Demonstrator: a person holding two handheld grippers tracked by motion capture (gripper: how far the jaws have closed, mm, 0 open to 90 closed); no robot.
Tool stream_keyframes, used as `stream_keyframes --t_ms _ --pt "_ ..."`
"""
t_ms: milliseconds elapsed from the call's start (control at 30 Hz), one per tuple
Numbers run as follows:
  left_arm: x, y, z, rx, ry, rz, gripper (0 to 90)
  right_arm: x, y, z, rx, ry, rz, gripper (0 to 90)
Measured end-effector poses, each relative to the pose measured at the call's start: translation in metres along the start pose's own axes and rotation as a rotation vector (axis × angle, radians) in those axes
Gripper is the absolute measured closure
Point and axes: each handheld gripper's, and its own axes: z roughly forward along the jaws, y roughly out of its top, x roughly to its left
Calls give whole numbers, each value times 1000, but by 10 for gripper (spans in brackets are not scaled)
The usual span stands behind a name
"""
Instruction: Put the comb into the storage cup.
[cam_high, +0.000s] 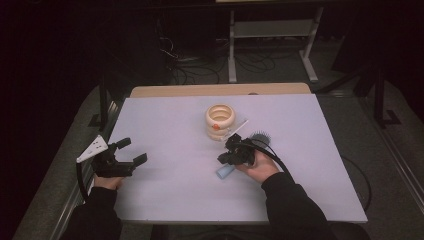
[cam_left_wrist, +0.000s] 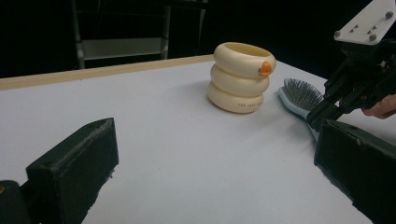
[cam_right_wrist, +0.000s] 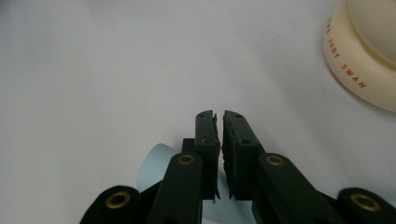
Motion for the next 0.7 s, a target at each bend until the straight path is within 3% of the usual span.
stream_keyframes --t_ms 533,700 --pt "0 0 0 0 -1 1 0 0 -2 11 49 19 6 887" --pt "0 0 0 -1 -1 2 0 -1 -3 13 51 30 33 887"
